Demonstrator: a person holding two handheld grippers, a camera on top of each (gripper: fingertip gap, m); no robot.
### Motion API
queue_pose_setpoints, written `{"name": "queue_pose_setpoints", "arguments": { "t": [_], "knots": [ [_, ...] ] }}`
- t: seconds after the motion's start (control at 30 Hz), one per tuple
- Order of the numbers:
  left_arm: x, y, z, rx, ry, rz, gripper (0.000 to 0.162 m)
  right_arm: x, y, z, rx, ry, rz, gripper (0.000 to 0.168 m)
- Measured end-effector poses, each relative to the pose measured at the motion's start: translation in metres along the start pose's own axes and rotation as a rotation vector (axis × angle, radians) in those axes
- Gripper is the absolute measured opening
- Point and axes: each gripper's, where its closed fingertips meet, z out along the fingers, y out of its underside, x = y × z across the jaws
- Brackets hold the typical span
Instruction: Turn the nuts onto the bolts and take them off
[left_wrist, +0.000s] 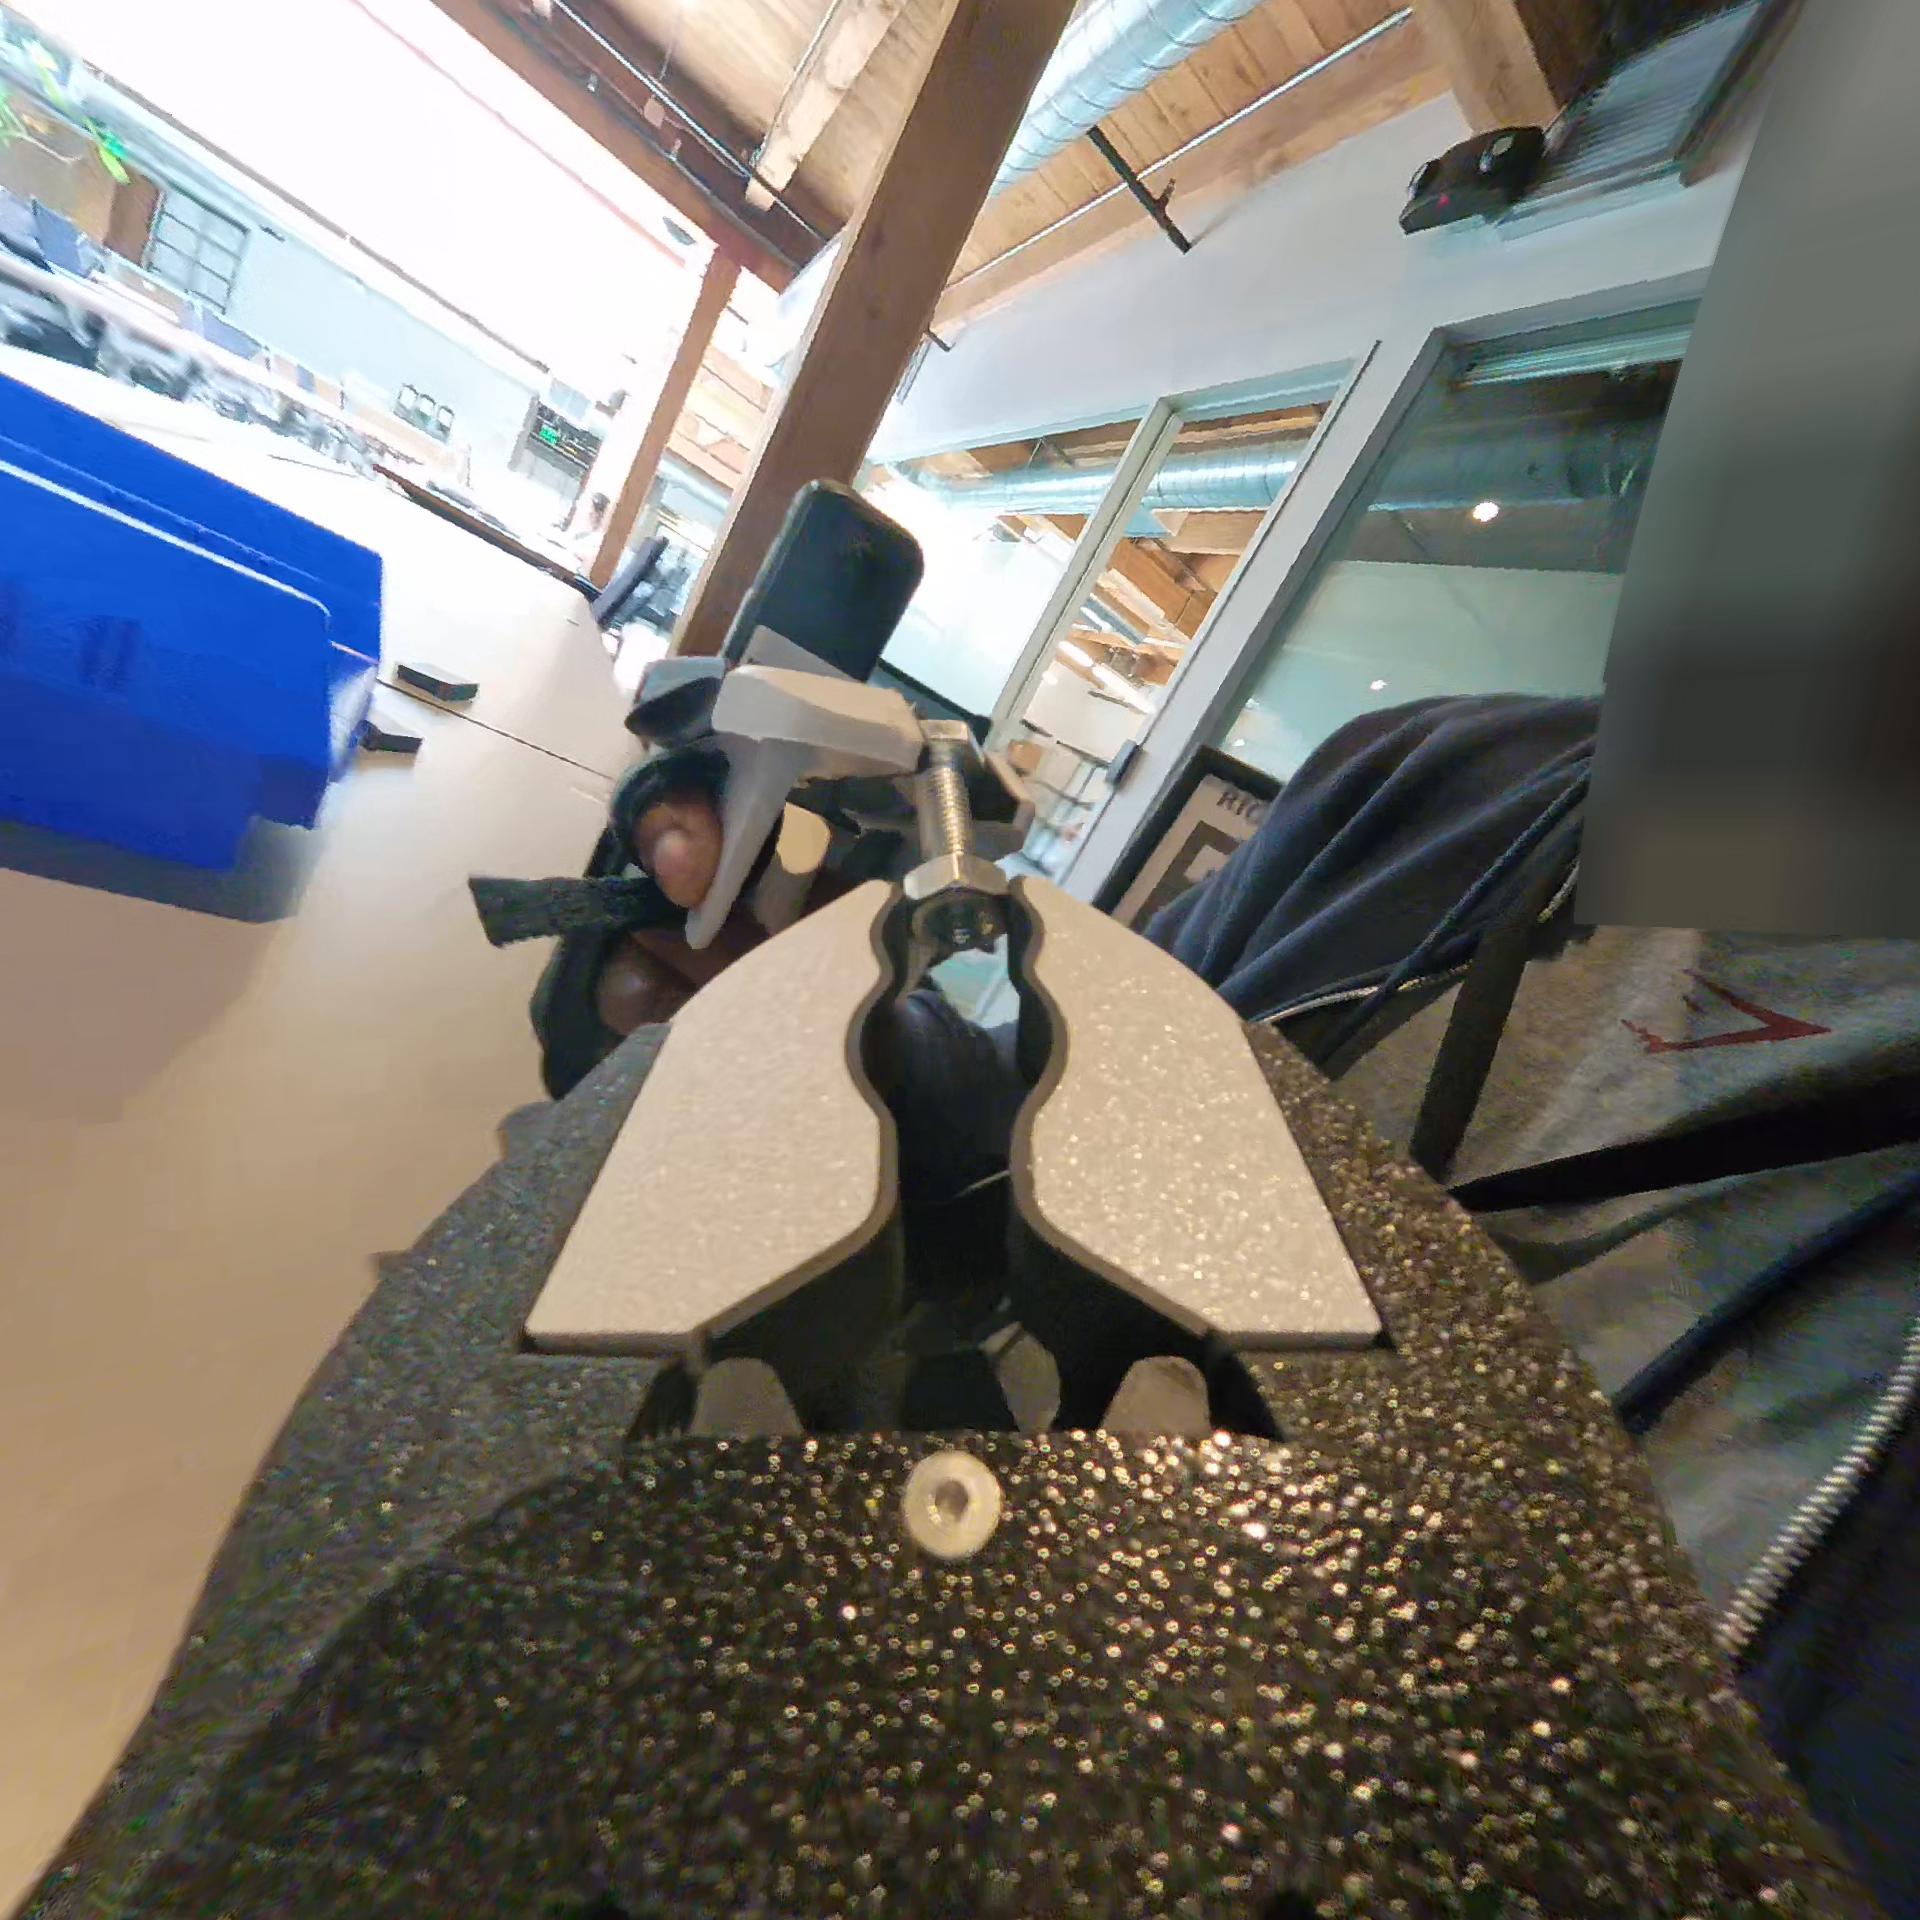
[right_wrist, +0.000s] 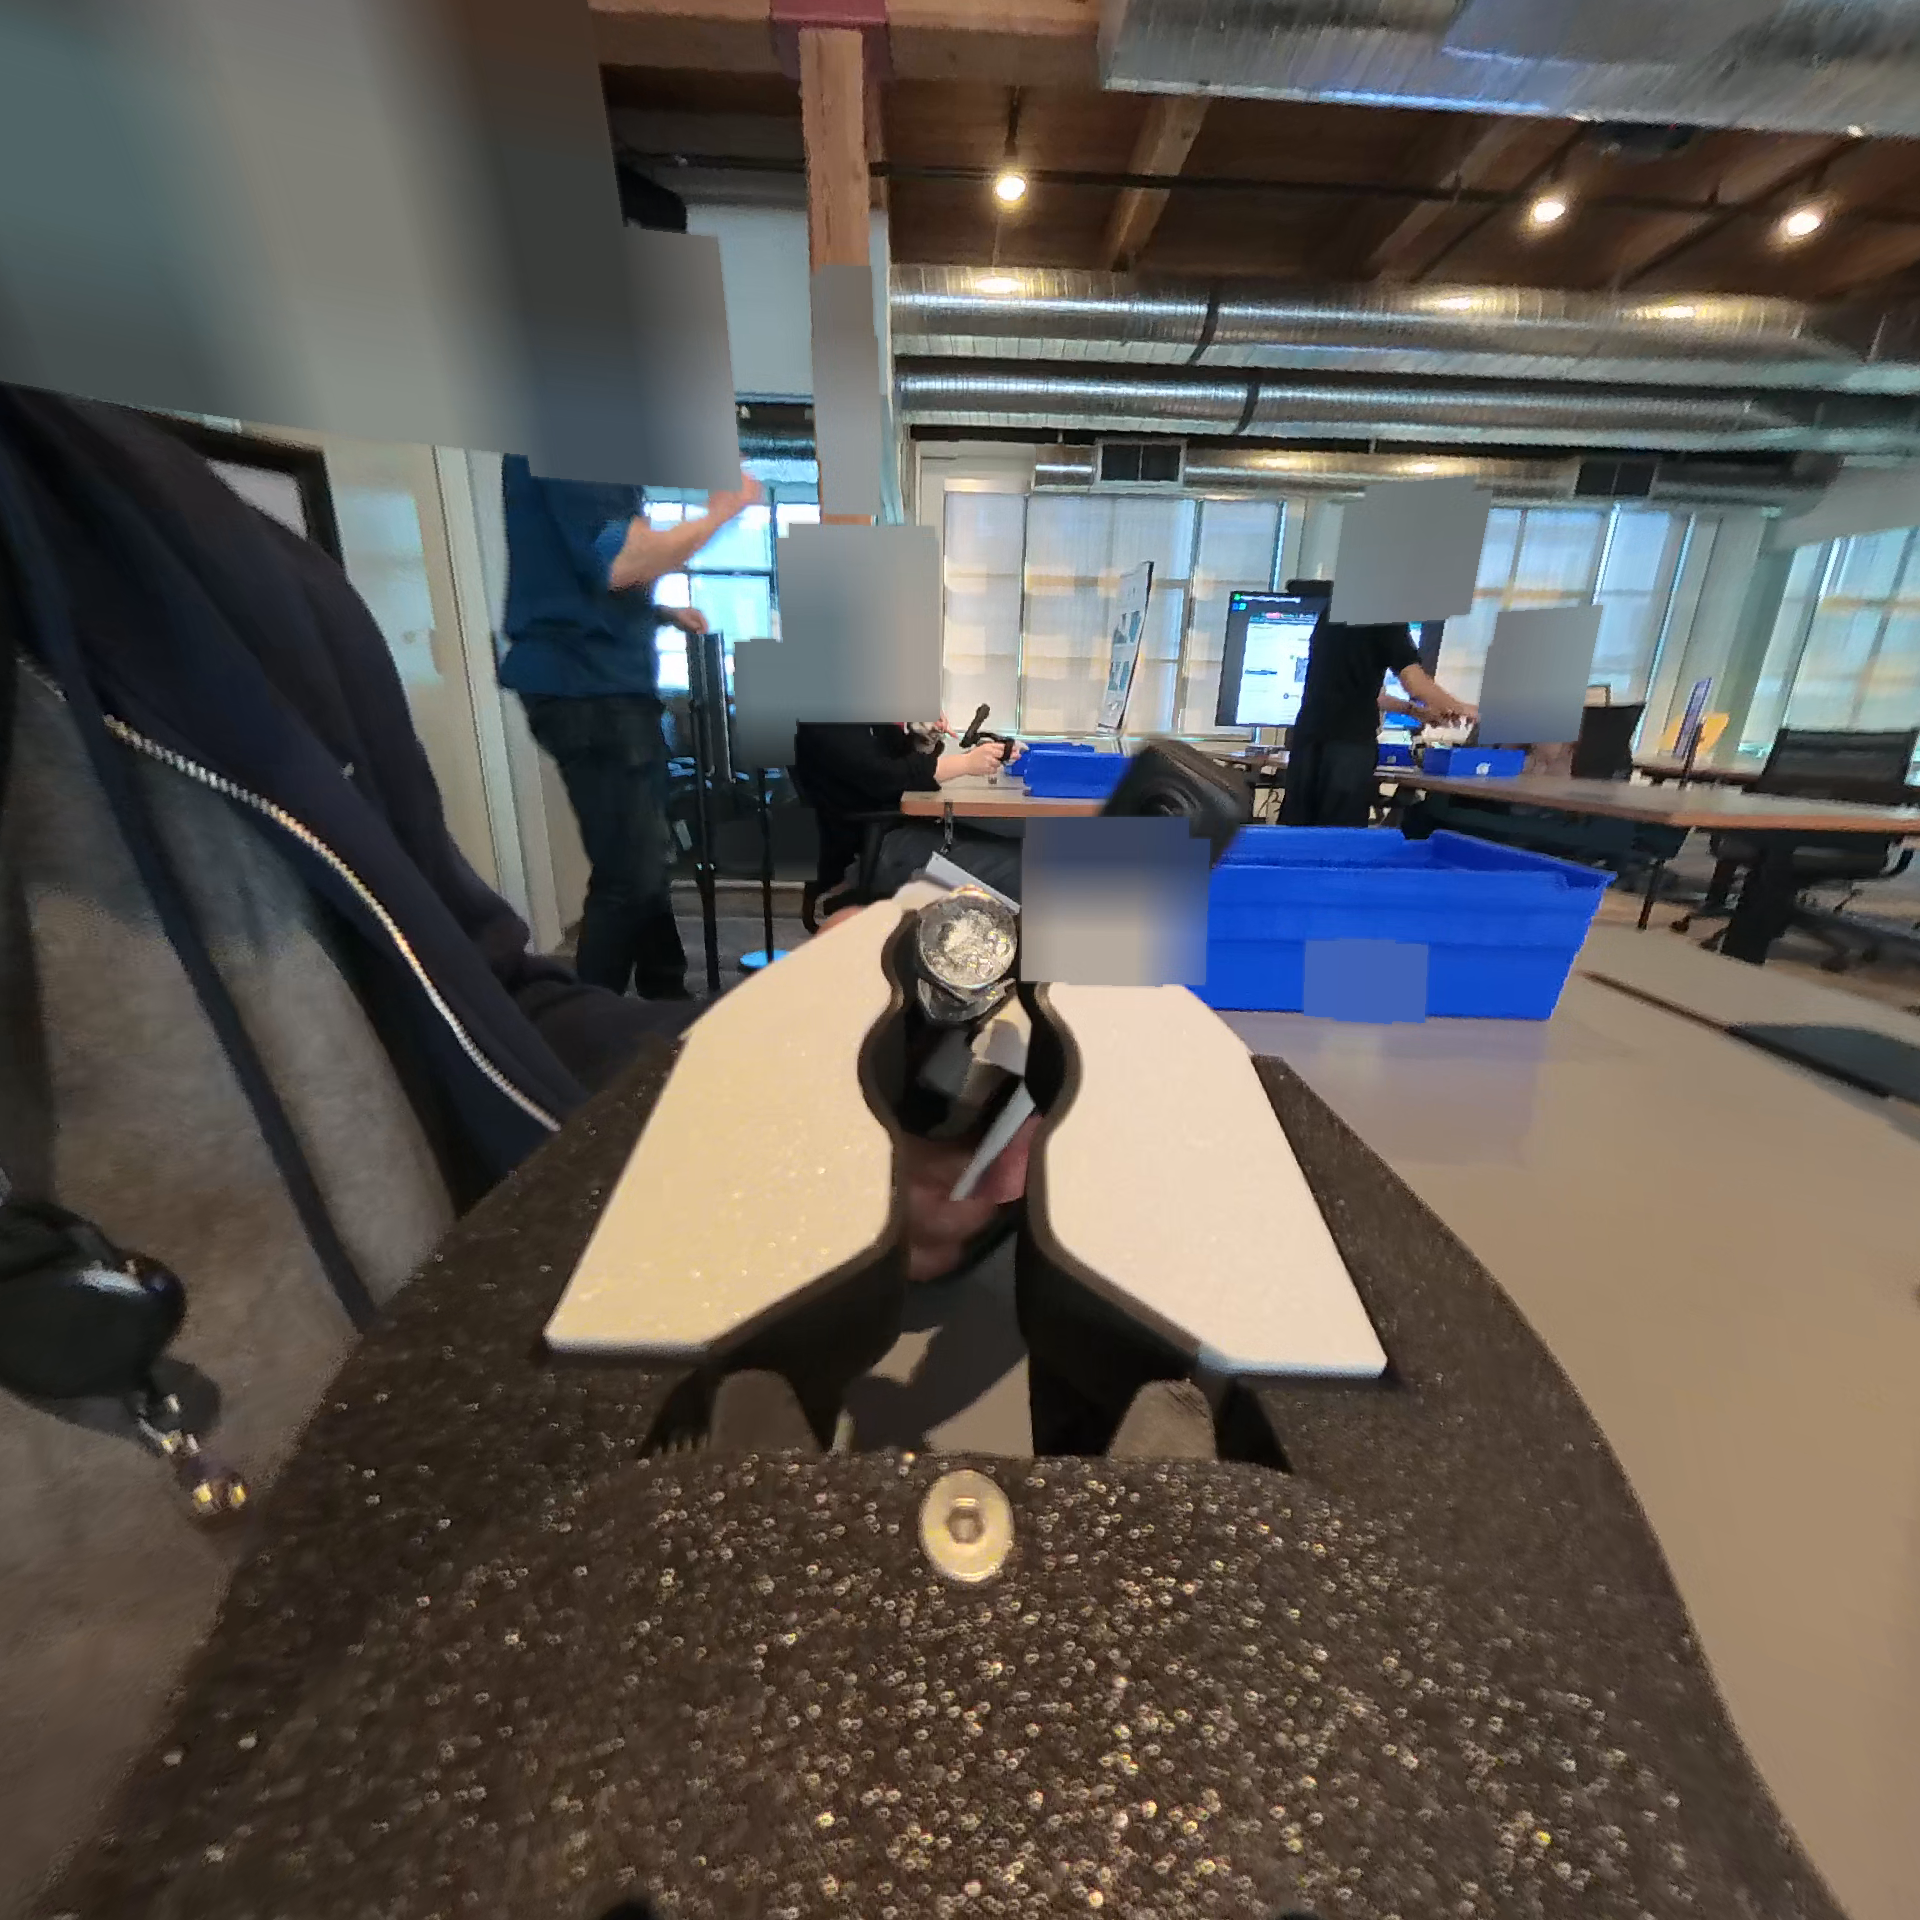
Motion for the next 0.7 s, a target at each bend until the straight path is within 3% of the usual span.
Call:
{"name": "queue_pose_setpoints", "arguments": {
  "t": [0.13,0.2,0.27,0.37,0.53,0.7],
  "knots": [
    [0.003,-0.001,0.002,0.041,0.059,-0.148,0.018,-0.003,-0.002,-0.001,0.007,-0.019,-0.020,0.017],
    [0.003,-0.005,0.001,0.076,0.054,-0.118,0.023,-0.001,-0.003,0.000,0.007,-0.003,-0.028,0.018],
    [0.000,-0.008,0.000,0.096,0.001,-0.010,0.041,0.004,-0.007,0.000,0.034,0.016,-0.019,0.017],
    [-0.005,-0.012,-0.007,0.110,-0.137,0.271,0.056,0.008,-0.012,0.001,0.076,0.039,-0.010,0.018],
    [0.010,-0.039,-0.025,0.299,-0.196,0.490,0.057,0.009,-0.008,0.010,0.074,0.055,-0.011,0.017],
    [0.005,-0.033,-0.025,0.218,-0.336,0.671,0.053,0.005,-0.011,0.010,0.124,0.052,0.024,0.017]
  ]
}}
